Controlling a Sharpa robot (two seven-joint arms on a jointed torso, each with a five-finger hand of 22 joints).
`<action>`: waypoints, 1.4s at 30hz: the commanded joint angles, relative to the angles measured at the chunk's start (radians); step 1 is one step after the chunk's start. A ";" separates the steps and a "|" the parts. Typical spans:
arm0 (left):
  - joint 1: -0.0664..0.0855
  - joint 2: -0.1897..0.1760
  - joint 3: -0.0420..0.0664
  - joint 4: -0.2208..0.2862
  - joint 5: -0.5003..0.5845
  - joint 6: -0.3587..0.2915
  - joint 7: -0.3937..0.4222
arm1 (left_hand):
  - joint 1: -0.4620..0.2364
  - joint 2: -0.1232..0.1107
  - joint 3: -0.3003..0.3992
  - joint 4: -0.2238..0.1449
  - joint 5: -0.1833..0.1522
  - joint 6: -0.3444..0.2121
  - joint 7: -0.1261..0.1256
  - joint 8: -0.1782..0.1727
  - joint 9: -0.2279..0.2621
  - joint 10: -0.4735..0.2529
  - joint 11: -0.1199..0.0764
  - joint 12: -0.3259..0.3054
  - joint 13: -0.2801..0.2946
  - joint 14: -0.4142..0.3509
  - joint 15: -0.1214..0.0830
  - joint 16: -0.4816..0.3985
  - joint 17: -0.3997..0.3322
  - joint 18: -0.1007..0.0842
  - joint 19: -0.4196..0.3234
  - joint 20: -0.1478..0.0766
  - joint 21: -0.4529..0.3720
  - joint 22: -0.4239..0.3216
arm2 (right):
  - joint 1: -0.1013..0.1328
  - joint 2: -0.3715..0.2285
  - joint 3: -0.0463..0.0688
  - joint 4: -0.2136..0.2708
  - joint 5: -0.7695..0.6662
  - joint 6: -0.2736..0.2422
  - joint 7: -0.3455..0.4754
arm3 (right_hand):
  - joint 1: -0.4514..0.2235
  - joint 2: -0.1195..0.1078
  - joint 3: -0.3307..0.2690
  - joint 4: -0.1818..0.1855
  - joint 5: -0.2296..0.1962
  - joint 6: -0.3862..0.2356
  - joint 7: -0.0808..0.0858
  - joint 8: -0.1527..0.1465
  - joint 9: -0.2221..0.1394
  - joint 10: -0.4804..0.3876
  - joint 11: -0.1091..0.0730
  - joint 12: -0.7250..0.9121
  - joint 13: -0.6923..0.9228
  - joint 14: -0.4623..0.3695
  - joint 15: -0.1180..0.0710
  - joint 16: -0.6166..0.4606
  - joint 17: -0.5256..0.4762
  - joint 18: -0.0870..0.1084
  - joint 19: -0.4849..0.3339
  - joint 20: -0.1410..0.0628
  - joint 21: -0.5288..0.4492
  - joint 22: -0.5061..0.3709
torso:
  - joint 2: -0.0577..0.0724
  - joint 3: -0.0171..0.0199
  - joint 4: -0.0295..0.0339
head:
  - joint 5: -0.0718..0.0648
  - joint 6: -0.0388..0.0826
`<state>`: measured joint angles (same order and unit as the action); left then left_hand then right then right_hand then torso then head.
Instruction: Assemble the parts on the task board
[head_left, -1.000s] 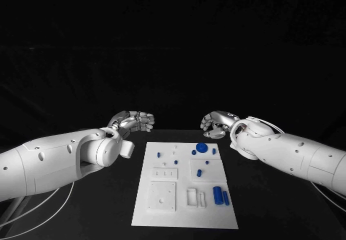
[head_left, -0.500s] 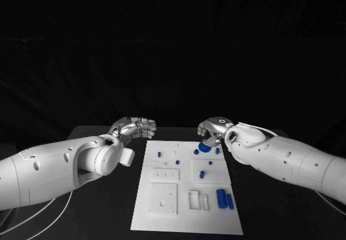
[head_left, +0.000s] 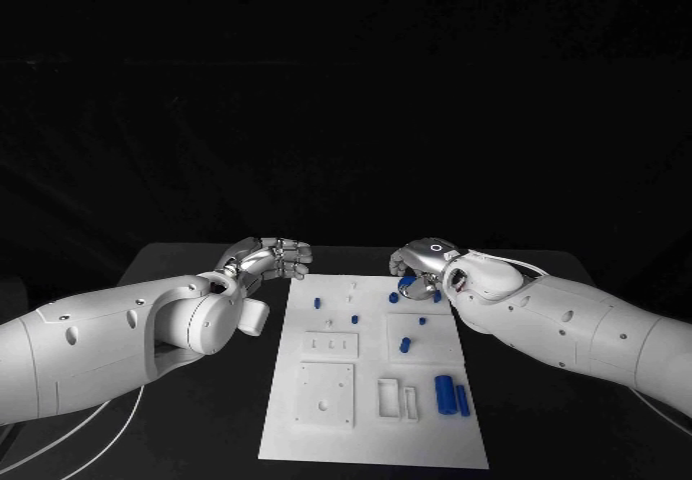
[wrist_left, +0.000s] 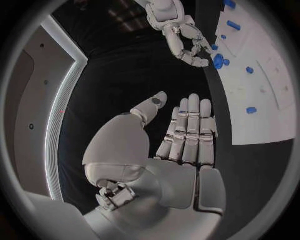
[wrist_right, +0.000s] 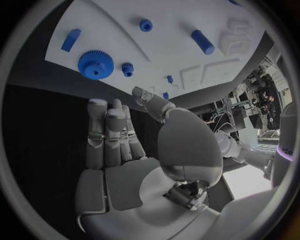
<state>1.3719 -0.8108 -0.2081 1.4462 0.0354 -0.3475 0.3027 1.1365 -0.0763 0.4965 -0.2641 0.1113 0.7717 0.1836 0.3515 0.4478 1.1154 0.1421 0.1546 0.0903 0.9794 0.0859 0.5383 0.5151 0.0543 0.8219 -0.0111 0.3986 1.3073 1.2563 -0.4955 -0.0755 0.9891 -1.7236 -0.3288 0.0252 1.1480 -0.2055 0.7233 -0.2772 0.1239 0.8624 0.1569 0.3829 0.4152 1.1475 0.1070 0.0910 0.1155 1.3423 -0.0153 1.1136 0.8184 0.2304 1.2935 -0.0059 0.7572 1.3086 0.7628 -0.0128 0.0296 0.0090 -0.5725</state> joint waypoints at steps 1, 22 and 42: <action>0.001 0.004 0.001 0.002 0.002 0.018 0.010 | -0.014 0.001 0.002 0.001 -0.006 -0.001 0.006 -0.006 -0.001 -0.008 0.002 -0.004 -0.001 0.003 -0.004 0.003 0.001 0.002 0.001 -0.007 0.004 0.024 | -0.003 0.003 0.000 0.001 -0.033 -0.003 -0.005 | -0.002 -0.009 0.003 0.004 -0.008 0.007 -0.001 -0.006 -0.001 0.008 0.001 -0.007 0.000 -0.012 0.009 0.006 -0.002 0.031 0.042 -0.041 0.006 0.023 | 0.012 -0.0021 -0.0016 | 0.001 0.001; 0.001 0.005 0.001 0.006 0.003 0.021 0.010 | -0.021 0.000 0.001 0.003 -0.008 -0.001 0.006 -0.005 -0.003 -0.012 0.004 -0.006 -0.001 0.003 -0.004 0.003 0.003 0.002 -0.001 -0.007 0.007 0.024 | -0.023 0.023 0.000 -0.023 -0.058 0.011 -0.018 | -0.007 -0.013 0.005 0.014 -0.033 0.009 -0.002 -0.011 -0.003 0.008 0.002 -0.016 -0.003 -0.014 0.010 0.015 -0.015 0.031 0.041 -0.042 0.014 0.021 | 0.044 -0.0020 0.0113 | -0.010 0.014; 0.001 0.006 0.001 0.004 0.003 0.025 0.007 | -0.025 0.001 0.001 0.005 -0.008 0.000 0.006 -0.004 -0.003 -0.012 0.004 -0.006 -0.001 0.002 -0.004 0.003 0.004 0.001 -0.001 -0.007 0.008 0.024 | -0.026 0.022 0.000 -0.032 -0.065 0.023 -0.019 | -0.004 -0.003 0.028 0.029 -0.063 0.032 -0.010 -0.008 0.001 0.039 -0.007 -0.011 0.002 -0.017 0.002 0.029 -0.034 0.031 0.040 -0.040 0.025 0.020 | 0.061 -0.0016 0.0088 | -0.009 0.023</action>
<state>1.3718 -0.8070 -0.2079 1.4489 0.0360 -0.3399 0.3014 1.1208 -0.0764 0.4965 -0.2640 0.1075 0.7716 0.1836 0.3516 0.4461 1.1112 0.1447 0.1546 0.0906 0.9792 0.0858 0.5382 0.5179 0.0464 0.8220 -0.0108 0.4025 1.3078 1.2309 -0.4747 -0.0757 0.9583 -1.7730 -0.3214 0.0077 1.1401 -0.2134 0.7480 -0.2468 0.0658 0.8892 0.1452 0.3782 0.4147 1.1799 0.0999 0.0801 0.1169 1.3355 -0.0154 1.1384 0.7843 0.2249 1.2956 -0.0043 0.7764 1.3082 0.8213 -0.0146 0.0384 -0.0002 -0.5514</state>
